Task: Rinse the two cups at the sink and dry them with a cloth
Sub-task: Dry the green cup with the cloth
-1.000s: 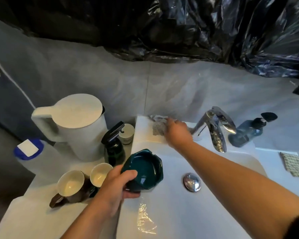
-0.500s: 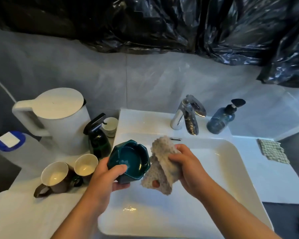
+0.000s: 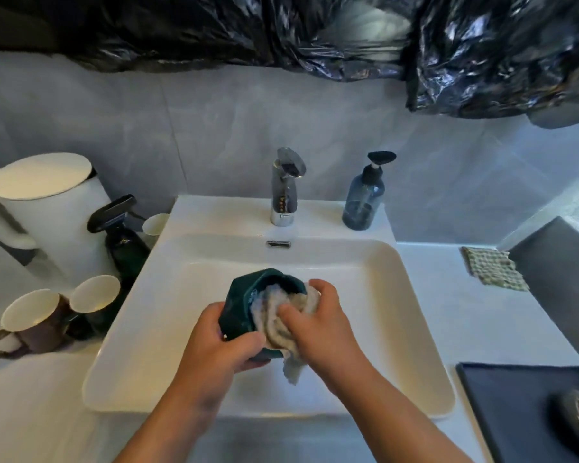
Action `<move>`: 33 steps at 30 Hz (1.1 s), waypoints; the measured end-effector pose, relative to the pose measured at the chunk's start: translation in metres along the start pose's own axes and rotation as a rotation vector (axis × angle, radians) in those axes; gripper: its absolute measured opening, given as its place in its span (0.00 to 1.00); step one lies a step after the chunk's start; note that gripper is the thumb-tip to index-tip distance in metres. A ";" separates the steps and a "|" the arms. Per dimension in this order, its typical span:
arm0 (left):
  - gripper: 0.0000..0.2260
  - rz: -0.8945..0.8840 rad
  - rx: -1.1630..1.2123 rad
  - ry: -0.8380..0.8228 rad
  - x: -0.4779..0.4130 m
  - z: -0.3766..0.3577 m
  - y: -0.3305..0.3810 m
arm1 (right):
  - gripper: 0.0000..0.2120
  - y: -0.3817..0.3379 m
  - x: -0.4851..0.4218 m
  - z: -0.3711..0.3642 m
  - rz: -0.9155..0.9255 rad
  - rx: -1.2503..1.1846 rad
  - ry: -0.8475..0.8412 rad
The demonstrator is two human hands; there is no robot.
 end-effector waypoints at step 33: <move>0.20 -0.880 -0.217 -0.088 0.033 -0.062 0.062 | 0.12 -0.049 0.069 0.048 1.123 0.358 0.318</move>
Point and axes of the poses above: each hand's wrist, its own x-axis away from the middle knuckle, its own z-axis out of the back of the hand, y = z × x, the point moved 9 cm from there along -x, towards the middle knuckle, and after that the axes turned 8 degrees about -x, right-handed, at the moved point
